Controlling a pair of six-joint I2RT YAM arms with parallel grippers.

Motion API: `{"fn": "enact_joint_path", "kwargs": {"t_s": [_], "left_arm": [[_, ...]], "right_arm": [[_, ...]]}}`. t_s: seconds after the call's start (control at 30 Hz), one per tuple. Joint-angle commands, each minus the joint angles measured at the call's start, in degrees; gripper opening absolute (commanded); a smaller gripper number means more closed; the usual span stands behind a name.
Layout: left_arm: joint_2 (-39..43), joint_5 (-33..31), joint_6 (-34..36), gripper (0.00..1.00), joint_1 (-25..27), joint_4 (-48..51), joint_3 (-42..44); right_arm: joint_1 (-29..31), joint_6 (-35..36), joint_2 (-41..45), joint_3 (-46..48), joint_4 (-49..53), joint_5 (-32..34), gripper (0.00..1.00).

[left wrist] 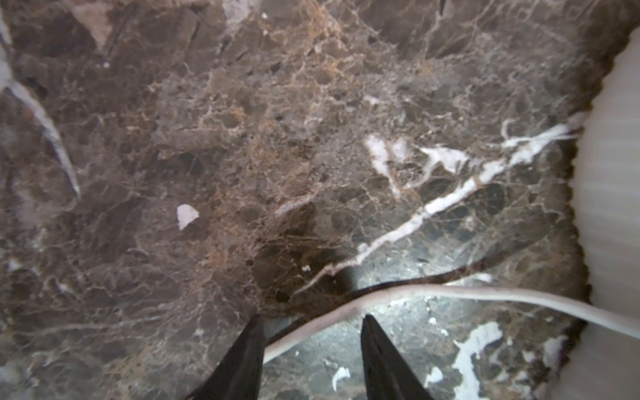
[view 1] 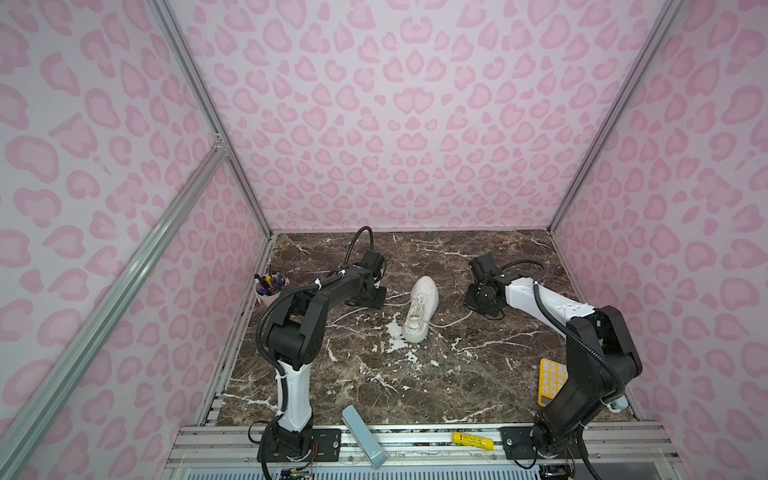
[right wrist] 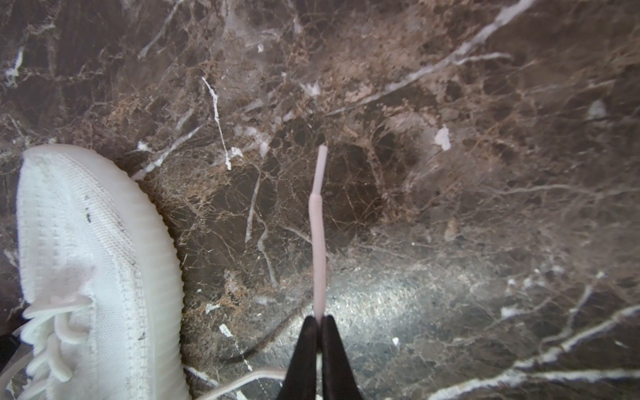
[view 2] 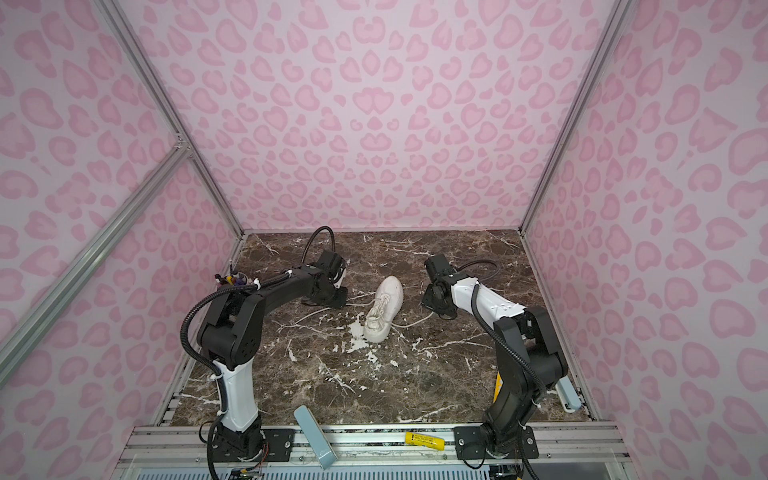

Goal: Tie the shoes

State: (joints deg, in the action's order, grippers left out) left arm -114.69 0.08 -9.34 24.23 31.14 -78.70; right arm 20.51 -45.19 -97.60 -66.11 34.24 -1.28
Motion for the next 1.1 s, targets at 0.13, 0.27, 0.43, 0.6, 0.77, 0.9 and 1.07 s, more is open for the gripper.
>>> {"fn": "enact_joint_path", "kwargs": {"t_s": [0.13,0.27,0.43,0.6,0.77,0.9,1.07], "left_arm": [[-0.97,0.59,0.78,0.38,0.05,-0.5,0.64],[-0.64,0.17,0.82,0.22,0.06,-1.1,1.26],[0.21,-0.6,0.55,0.09,0.33,-1.32,1.26],[2.19,-0.56,-0.48,0.03,0.39,-1.65,3.89],[6.28,-1.72,-1.25,0.03,0.4,-0.75,5.17],[10.17,-4.2,-1.04,0.03,0.38,0.93,5.13],[14.5,-8.91,-1.12,0.03,0.21,3.19,4.69]], "right_arm": [[-0.08,0.78,0.78,-0.09,1.46,1.22,0.07],[-0.1,1.14,1.74,0.01,1.18,1.54,0.07],[-0.05,1.22,2.69,-0.19,1.09,1.79,0.07],[-0.61,1.57,3.33,-0.5,1.0,1.41,0.07],[-1.92,2.68,5.08,-2.79,2.55,1.5,0.07],[-2.02,4.53,6.08,-6.87,5.15,2.24,0.07],[-1.94,6.88,7.17,-12.52,7.7,5.24,0.07]]}}
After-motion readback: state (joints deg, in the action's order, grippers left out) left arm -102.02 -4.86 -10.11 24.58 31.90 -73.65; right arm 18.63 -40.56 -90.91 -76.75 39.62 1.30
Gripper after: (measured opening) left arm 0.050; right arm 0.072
